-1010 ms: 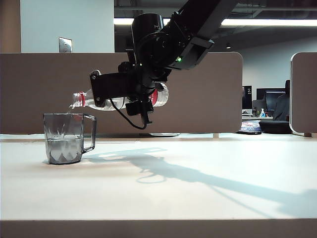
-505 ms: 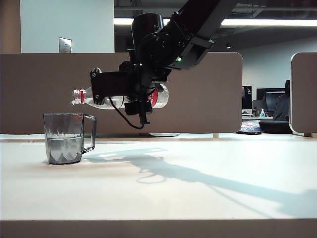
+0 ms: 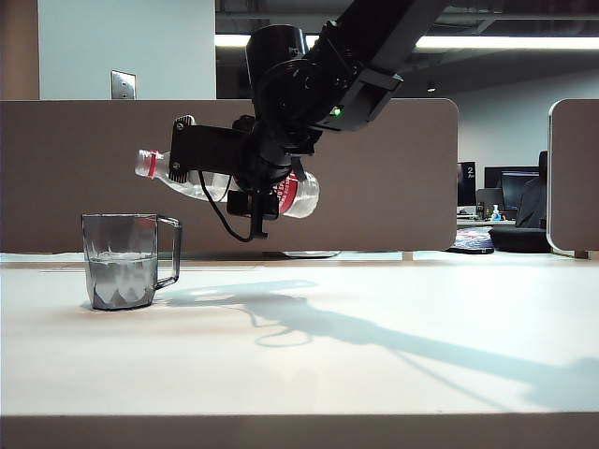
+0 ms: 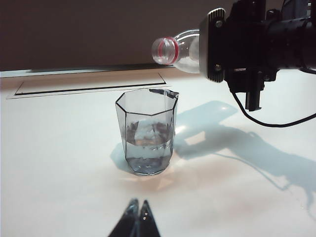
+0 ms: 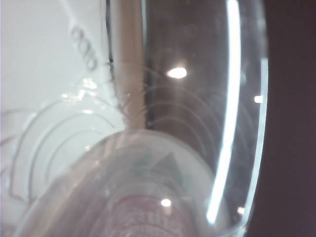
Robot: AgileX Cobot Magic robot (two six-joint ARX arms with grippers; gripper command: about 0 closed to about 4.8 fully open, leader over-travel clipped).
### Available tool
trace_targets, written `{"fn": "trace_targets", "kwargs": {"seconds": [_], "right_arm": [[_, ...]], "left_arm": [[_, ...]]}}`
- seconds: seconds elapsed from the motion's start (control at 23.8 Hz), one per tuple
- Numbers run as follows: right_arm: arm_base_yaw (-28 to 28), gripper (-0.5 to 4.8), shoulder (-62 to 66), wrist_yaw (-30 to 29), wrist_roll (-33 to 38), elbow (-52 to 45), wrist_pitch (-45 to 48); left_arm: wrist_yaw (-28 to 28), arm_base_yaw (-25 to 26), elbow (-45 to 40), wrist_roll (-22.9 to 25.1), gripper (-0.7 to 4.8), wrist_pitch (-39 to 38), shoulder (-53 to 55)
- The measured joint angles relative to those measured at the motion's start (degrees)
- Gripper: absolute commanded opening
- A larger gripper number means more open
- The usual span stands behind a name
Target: Pick up the mineral water bottle on the table and pour water into the mug until it's half full.
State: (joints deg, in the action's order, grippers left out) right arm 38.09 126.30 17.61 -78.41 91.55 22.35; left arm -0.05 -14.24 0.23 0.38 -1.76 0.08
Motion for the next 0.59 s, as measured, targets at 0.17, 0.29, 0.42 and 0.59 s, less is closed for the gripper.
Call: {"fn": "trace_targets", "kwargs": {"seconds": [0.17, 0.29, 0.42, 0.59], "right_arm": [[0.09, 2.71, 0.0, 3.58, 11.54, 0.0, -0.31], [0.31, 2.7, 0.0, 7.45, 17.92, 0.0, -0.22], [0.74, 2.68, 0.0, 10.34, 22.88, 0.0, -0.17], [1.51, 2.59, 0.0, 12.55, 29.9, 0.0, -0.24]], "left_arm": [[0.0, 0.0, 0.0, 0.0, -0.05, 0.0, 0.0], [0.0, 0.0, 0.0, 0.0, -0.05, 0.0, 0.0], [0.0, 0.0, 0.0, 0.0, -0.05, 0.0, 0.0], [0.0, 0.0, 0.0, 0.0, -0.05, 0.0, 0.0]]}}
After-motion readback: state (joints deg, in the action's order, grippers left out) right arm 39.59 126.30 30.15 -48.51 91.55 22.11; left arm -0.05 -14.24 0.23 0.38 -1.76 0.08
